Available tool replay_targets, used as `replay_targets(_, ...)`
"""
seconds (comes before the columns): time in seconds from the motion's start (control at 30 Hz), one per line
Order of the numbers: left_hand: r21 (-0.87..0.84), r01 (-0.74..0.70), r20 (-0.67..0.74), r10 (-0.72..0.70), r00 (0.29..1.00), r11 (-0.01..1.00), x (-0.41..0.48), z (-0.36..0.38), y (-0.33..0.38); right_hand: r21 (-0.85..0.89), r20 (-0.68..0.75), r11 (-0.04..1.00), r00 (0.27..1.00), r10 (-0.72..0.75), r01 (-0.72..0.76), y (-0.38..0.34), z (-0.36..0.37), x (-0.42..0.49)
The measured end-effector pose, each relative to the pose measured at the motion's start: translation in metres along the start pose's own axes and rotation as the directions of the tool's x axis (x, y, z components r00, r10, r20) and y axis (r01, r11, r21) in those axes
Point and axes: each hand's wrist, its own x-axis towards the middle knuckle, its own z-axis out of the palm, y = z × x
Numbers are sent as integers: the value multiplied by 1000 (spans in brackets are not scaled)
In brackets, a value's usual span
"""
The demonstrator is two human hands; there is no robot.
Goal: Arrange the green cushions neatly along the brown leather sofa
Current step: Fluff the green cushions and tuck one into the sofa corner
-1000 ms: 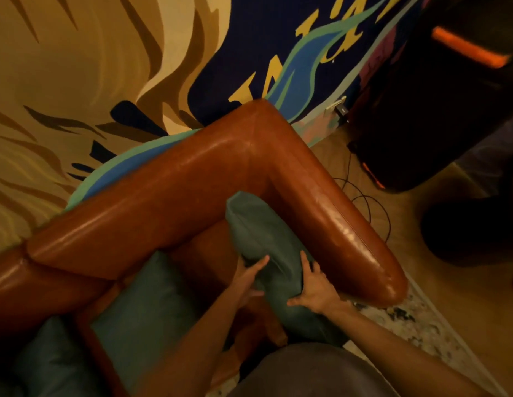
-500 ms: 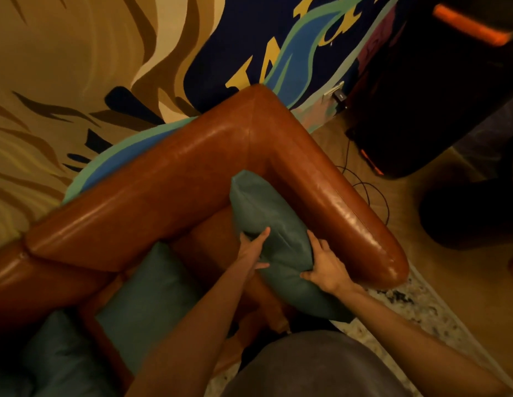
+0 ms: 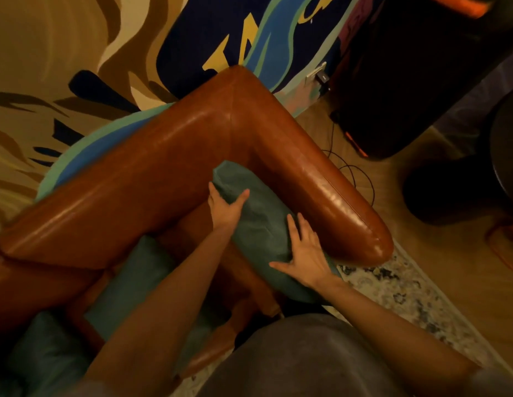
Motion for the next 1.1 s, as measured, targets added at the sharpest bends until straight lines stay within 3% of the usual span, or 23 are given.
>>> replay_targets(0.1, 214, -102, -49, 115, 992, 971, 27, -12, 23, -10, -25, 999, 999, -46, 45, -25, -1, 25)
replay_targets(0.2, 499, -306, 76, 311, 947, 811, 52, -31, 45, -2, -16, 1000, 1000, 9, -9, -36, 1, 47)
replay_targets(0.23, 587, -437, 189, 408, 893, 682, 57, -33, 52, 5, -7, 999, 999, 40, -40, -35, 3, 51)
replay_targets(0.3, 625, -727, 569, 472, 673, 283, 61, -30, 65, 16, 12, 996, 996, 91, -91, -29, 7, 56)
replay_targets(0.33, 562, -823, 752, 364, 550, 84, 58, -24, 67, 14, 10, 995, 995, 103, -103, -26, 9, 56)
replay_targets(0.37, 492, -868, 861, 191, 472, -72, 53, -16, 66, 9, 4, 994, 994, 106, -106, -24, 10, 56)
replay_targets(0.43, 382, -864, 905, -54, 421, -327, 48, -2, 55, 11, -1, 995, 995, 100, -100, -22, 11, 57)
replay_targets(0.5, 329, -826, 894, -130, 428, -459, 48, 6, 49, 33, 0, 995, 995, 97, -97, -21, 13, 57)
replay_targets(0.57, 328, -804, 886, -132, 444, -496, 51, 12, 52, 45, -18, 994, 995, 99, -98, -19, 10, 58)
replay_targets(0.67, 315, -800, 906, -89, 413, -511, 51, 20, 64, 96, -48, 992, 995, 87, -82, -11, -1, 60)
replay_targets(0.9, 303, -827, 925, -65, 375, -474, 49, 40, 77, 148, -46, 984, 993, 110, -102, 8, -15, 56)
replay_targets(1.0, 317, -830, 926, -41, 376, -460, 53, 37, 68, 116, -63, 974, 978, 201, -193, 13, 3, 36)
replay_targets(1.1, 296, -842, 938, -31, 346, -451, 57, 31, 58, 95, 10, 953, 957, 290, -289, 29, 23, 3)
